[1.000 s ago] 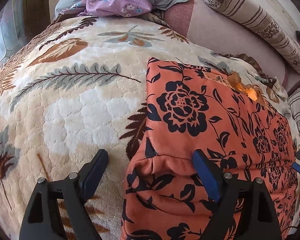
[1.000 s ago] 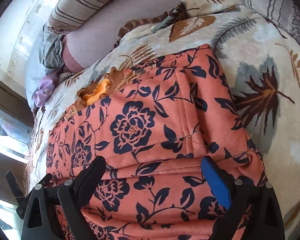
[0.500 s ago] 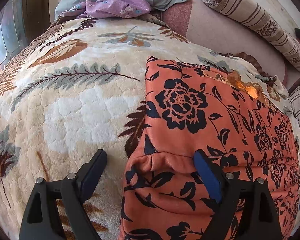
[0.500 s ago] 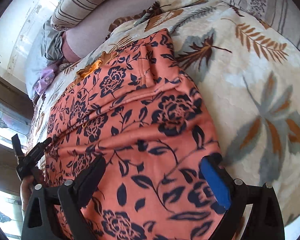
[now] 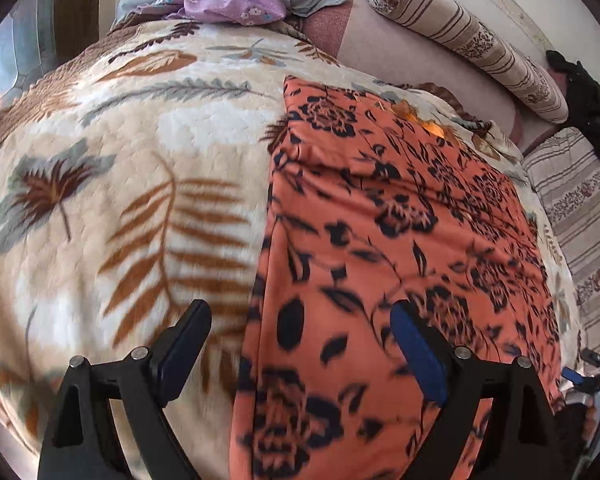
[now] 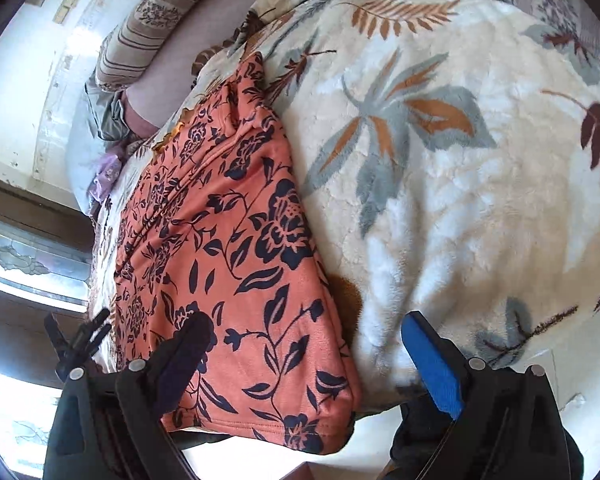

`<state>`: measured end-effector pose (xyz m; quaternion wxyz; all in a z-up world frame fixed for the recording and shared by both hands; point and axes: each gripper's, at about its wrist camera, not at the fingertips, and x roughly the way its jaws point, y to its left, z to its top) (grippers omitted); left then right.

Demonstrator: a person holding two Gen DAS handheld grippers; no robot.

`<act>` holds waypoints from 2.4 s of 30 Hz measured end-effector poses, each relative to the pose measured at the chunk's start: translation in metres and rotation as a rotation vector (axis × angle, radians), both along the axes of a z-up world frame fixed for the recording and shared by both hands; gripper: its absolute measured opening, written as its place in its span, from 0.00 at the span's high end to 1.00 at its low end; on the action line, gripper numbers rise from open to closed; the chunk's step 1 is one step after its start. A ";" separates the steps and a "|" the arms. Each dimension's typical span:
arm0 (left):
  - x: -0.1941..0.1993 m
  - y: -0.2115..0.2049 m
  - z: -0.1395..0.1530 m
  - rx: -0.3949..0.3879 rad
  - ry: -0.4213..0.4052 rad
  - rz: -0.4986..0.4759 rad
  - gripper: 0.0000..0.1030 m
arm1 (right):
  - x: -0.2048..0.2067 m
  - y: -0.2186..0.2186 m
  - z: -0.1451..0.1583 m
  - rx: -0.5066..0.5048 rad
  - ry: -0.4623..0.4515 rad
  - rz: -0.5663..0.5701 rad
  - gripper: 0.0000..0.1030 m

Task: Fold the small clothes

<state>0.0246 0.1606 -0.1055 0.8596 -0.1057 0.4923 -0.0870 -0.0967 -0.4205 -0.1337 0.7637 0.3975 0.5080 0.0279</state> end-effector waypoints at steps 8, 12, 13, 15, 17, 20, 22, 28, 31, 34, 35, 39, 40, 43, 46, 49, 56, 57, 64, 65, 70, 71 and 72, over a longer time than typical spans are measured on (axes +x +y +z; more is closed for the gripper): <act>-0.059 0.001 -0.010 -0.039 0.144 -0.019 0.12 | 0.006 0.028 -0.009 0.042 0.029 0.169 0.24; -0.061 -0.003 -0.020 -0.052 0.218 -0.006 0.12 | 0.006 0.036 -0.014 -0.002 0.055 0.192 0.33; -0.060 -0.003 -0.021 -0.049 0.225 -0.005 0.12 | 0.006 0.036 -0.015 -0.005 0.058 0.191 0.34; -0.062 -0.005 -0.022 -0.047 0.231 -0.002 0.12 | 0.005 0.037 -0.017 -0.006 0.063 0.197 0.34; -0.064 -0.004 -0.023 -0.032 0.239 -0.006 0.22 | 0.003 0.036 -0.017 -0.005 0.069 0.203 0.34; -0.069 -0.002 -0.024 0.006 0.245 -0.010 0.36 | 0.000 0.037 -0.017 -0.013 0.077 0.211 0.33; -0.072 0.001 -0.025 0.014 0.249 -0.012 0.44 | -0.001 0.041 -0.017 -0.026 0.085 0.228 0.34; -0.079 0.012 -0.025 0.033 0.237 -0.005 0.68 | -0.007 0.042 -0.020 -0.068 0.126 0.229 0.62; -0.084 0.012 -0.023 0.050 0.228 -0.020 0.57 | -0.010 0.040 -0.021 -0.057 0.126 0.220 0.61; -0.086 0.004 -0.023 0.057 0.215 -0.048 0.35 | -0.013 0.043 -0.022 -0.061 0.137 0.232 0.61; -0.087 0.002 -0.024 0.073 0.212 -0.053 0.38 | -0.013 0.045 -0.021 -0.066 0.135 0.237 0.61; -0.089 0.004 -0.015 0.046 0.186 -0.069 0.92 | -0.022 0.047 -0.007 -0.034 0.077 0.234 0.92; -0.091 0.007 -0.007 0.035 0.159 -0.063 0.92 | -0.025 0.046 0.001 -0.005 0.042 0.226 0.92; -0.097 0.015 0.017 -0.014 0.091 -0.049 0.92 | -0.032 0.033 0.027 0.056 -0.059 0.175 0.92; -0.097 0.020 0.021 -0.033 0.083 -0.039 0.92 | -0.031 0.029 0.037 0.066 -0.093 0.162 0.92; -0.088 0.018 -0.007 -0.010 0.187 -0.010 0.91 | -0.027 0.030 0.014 0.066 -0.018 0.160 0.92; -0.087 0.020 0.007 -0.035 0.118 0.014 0.78 | -0.028 0.036 0.018 0.097 -0.064 0.156 0.90; -0.085 0.023 0.007 -0.033 0.111 0.029 0.55 | -0.025 0.034 0.019 0.086 -0.066 0.149 0.89; -0.070 0.013 -0.017 0.041 0.201 0.034 0.39 | -0.013 0.037 -0.018 0.094 0.092 0.155 0.70; -0.069 0.011 -0.018 0.045 0.202 0.017 0.41 | -0.013 0.037 -0.021 0.091 0.106 0.152 0.65; -0.067 0.005 -0.006 0.011 0.174 -0.038 0.95 | -0.010 0.038 -0.008 0.062 0.065 0.177 0.92; -0.070 0.007 0.006 -0.008 0.138 -0.040 0.95 | -0.010 0.037 0.002 0.060 0.035 0.173 0.92; -0.073 0.008 0.019 -0.025 0.101 -0.042 0.95 | -0.011 0.034 0.013 0.064 -0.002 0.160 0.92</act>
